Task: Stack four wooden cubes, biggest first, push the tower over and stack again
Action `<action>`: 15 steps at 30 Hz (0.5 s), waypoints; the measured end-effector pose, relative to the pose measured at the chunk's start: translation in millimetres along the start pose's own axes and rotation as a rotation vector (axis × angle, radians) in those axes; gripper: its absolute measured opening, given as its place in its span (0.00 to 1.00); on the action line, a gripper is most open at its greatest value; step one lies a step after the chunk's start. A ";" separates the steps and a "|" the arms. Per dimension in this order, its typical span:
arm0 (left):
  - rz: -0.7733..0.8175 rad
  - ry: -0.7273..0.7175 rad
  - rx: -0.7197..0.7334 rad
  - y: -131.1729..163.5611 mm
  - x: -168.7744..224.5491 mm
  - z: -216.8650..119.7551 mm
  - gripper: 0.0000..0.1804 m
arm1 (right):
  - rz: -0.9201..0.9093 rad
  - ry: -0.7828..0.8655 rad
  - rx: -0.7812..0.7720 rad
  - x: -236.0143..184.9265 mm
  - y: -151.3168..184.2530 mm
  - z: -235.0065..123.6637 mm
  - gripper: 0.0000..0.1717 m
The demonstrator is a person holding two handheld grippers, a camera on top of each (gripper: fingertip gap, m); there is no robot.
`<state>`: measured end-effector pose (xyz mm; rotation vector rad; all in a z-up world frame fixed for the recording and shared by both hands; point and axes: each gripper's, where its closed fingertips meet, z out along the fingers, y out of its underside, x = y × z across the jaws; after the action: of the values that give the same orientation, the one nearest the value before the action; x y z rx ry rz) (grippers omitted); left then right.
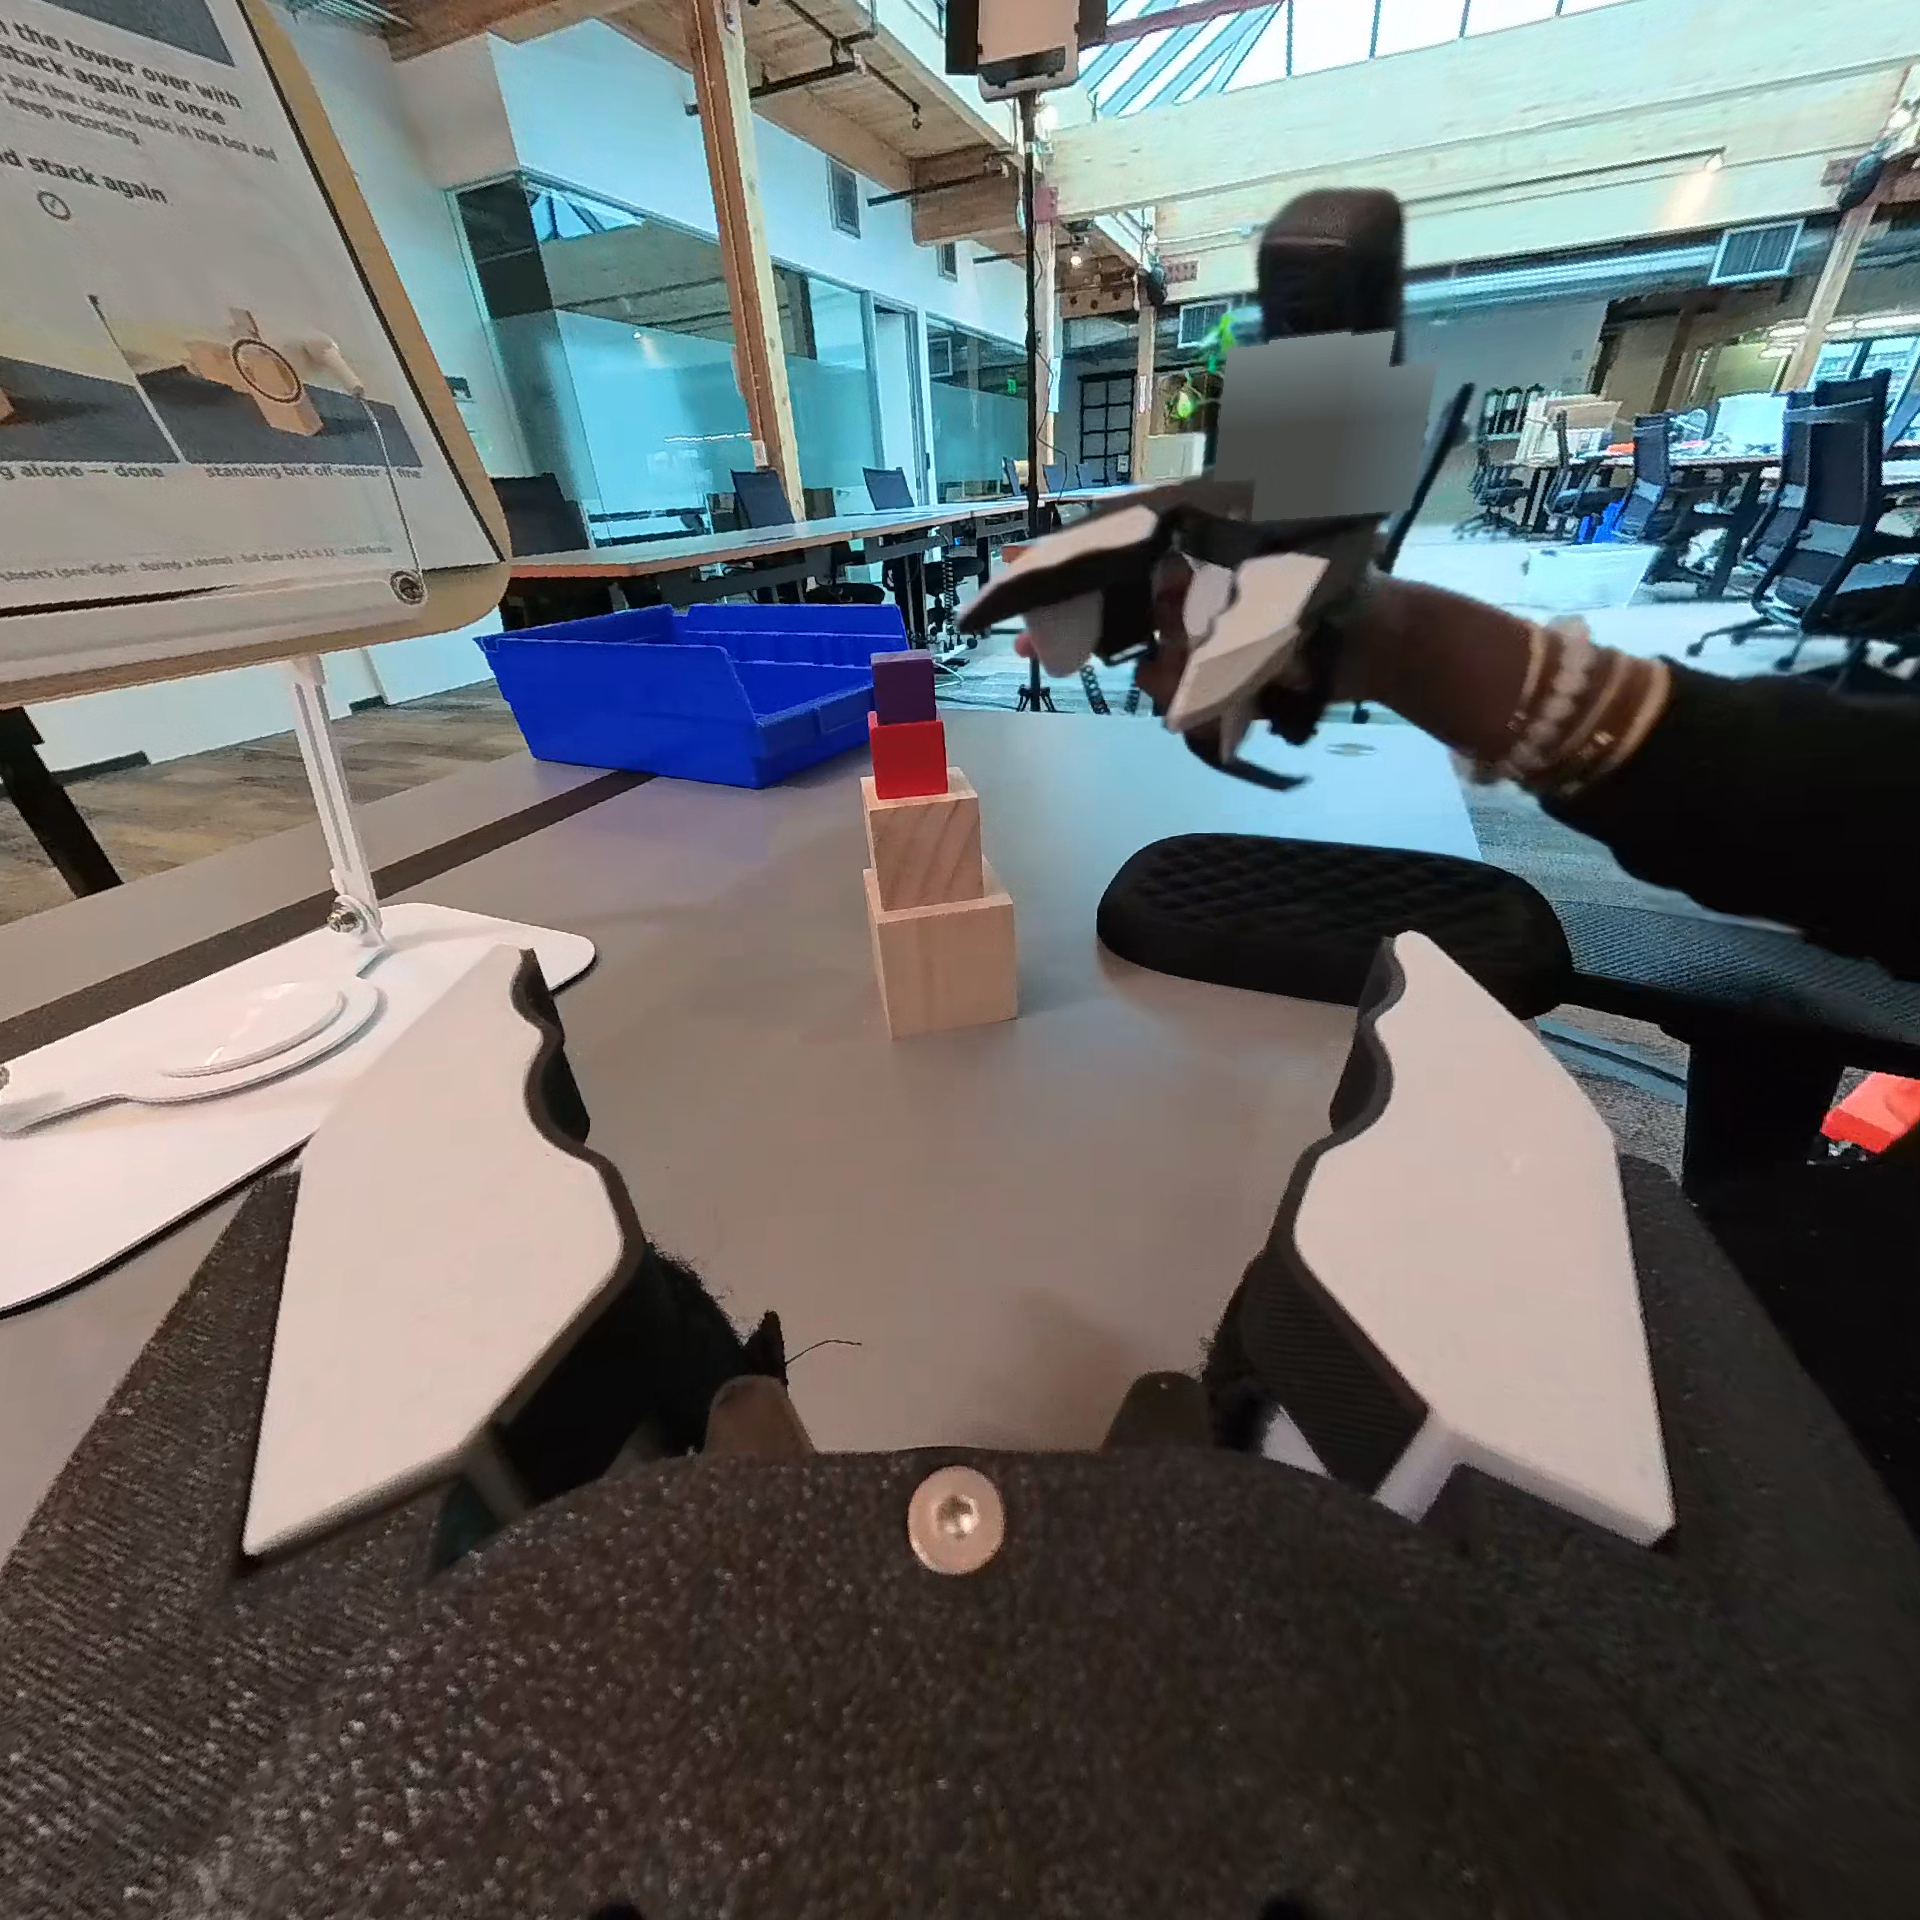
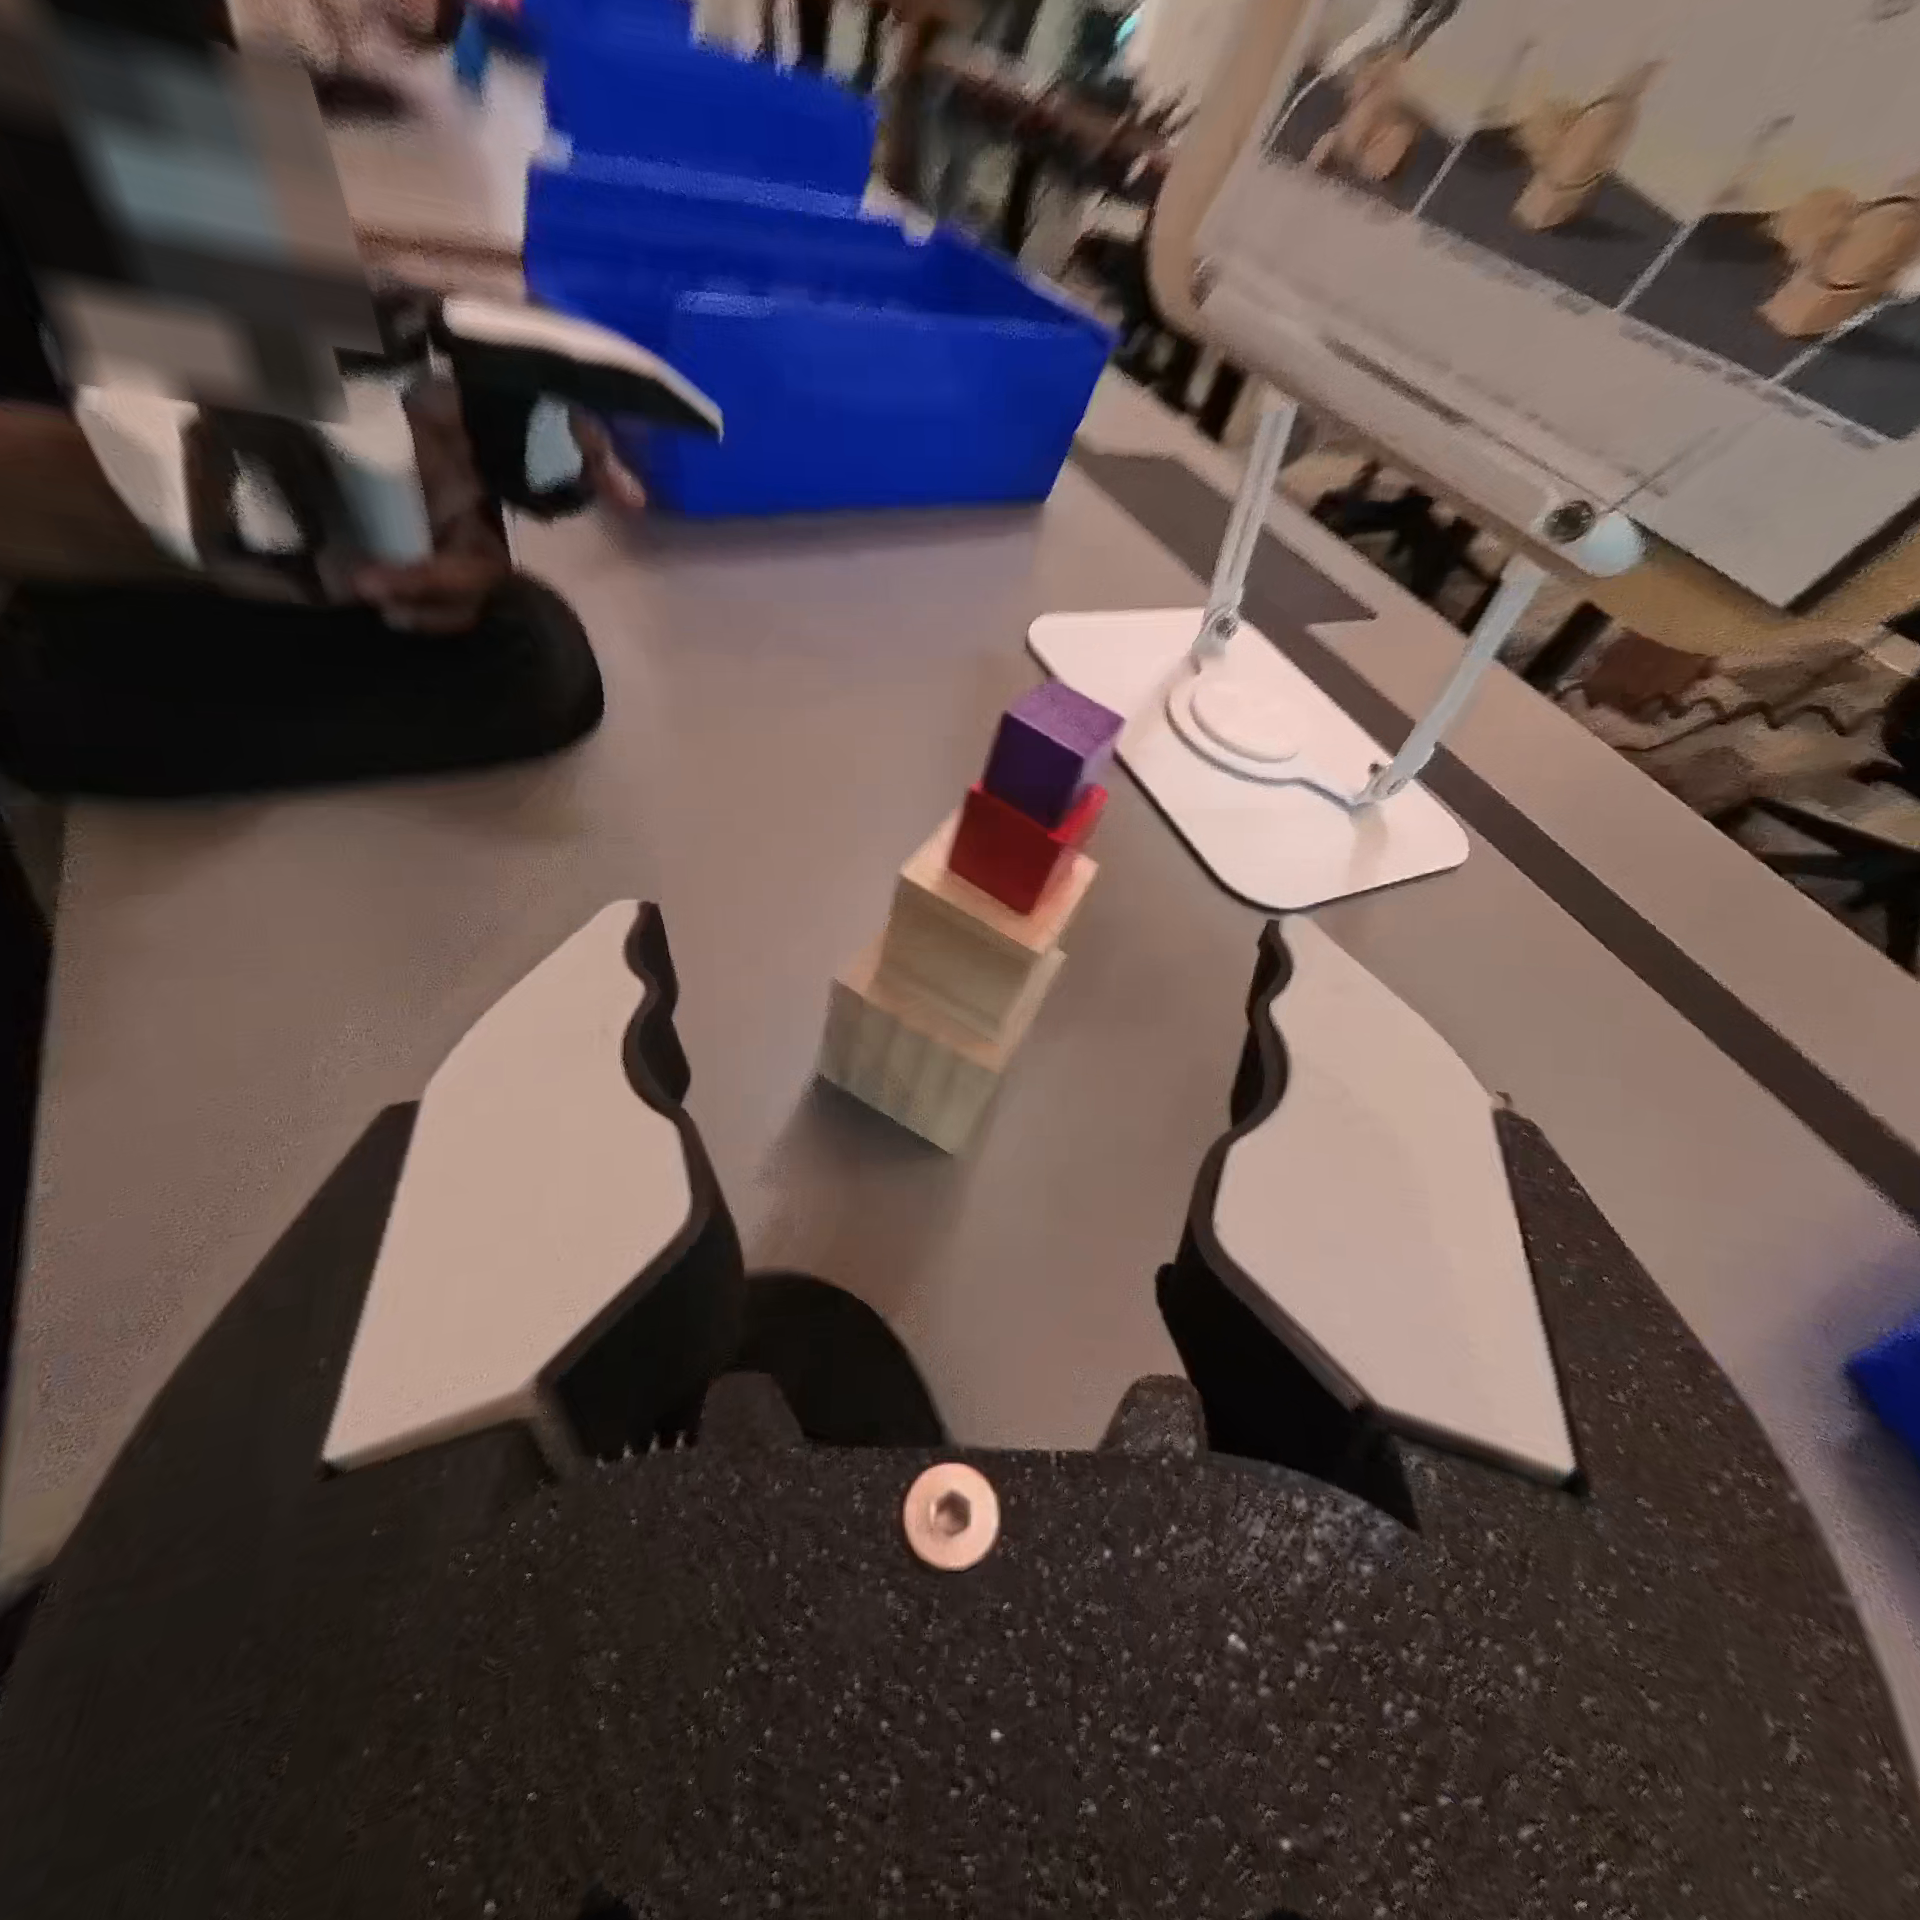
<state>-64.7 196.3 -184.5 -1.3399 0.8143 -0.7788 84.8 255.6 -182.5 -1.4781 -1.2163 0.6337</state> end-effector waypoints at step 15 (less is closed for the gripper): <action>0.008 0.002 -0.004 0.5 1.4 0.2 0.78 | -0.203 -0.558 -0.264 39.6 41.5 22.8 0.00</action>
<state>-63.8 195.2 -185.1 -1.3384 0.8230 -0.7730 92.8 304.5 -219.2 -1.4068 -1.9161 0.7987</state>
